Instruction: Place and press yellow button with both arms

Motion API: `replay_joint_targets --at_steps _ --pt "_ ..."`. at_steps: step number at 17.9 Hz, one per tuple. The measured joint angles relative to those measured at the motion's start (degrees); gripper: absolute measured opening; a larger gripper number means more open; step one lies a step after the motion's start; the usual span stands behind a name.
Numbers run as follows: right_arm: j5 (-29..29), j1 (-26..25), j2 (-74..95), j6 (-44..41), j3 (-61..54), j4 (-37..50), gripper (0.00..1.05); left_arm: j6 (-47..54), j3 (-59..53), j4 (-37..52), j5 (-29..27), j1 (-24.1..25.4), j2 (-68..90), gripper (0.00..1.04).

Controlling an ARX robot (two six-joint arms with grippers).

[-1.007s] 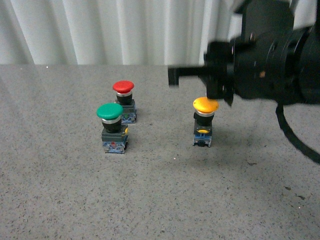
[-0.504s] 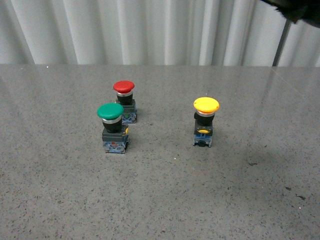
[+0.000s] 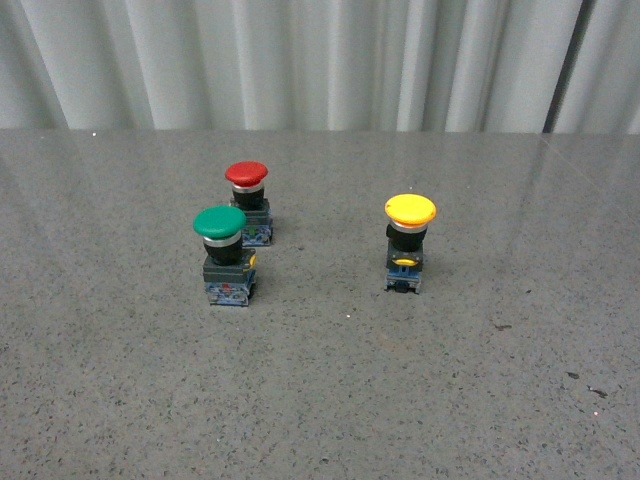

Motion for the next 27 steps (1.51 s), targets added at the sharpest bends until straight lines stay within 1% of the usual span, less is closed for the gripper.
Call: replay_joint_targets --at_steps 3,16,18,19,20,22,24,27 --pt "-0.3 0.3 -1.9 -0.2 -3.3 -1.4 0.02 0.0 0.0 0.0 0.0 0.0 0.0 0.98" --pt "-0.3 0.3 -10.8 -0.5 -6.8 -5.4 0.02 0.0 0.0 0.0 0.0 0.0 0.0 0.98" --pt "-0.3 0.3 -12.0 -0.5 -8.3 -4.2 0.02 0.0 0.0 0.0 0.0 0.0 0.0 0.98" --pt "-0.3 0.3 -12.9 -0.6 -8.5 -5.8 0.02 0.0 0.0 0.0 0.0 0.0 0.0 0.98" --pt "-0.3 0.3 -13.1 -0.6 -8.5 -5.6 0.02 0.0 0.0 0.0 0.0 0.0 0.0 0.98" --pt "-0.3 0.3 -20.1 -0.6 -8.4 -15.3 0.02 0.0 0.0 0.0 -0.1 0.0 0.0 0.98" --pt "-0.3 0.3 -22.6 -0.6 -8.2 -14.3 0.02 0.0 0.0 0.0 0.0 0.0 0.0 0.98" --pt "-0.3 0.3 -22.6 -0.6 -8.4 -15.3 0.02 0.0 0.0 0.0 0.0 0.0 0.0 0.98"
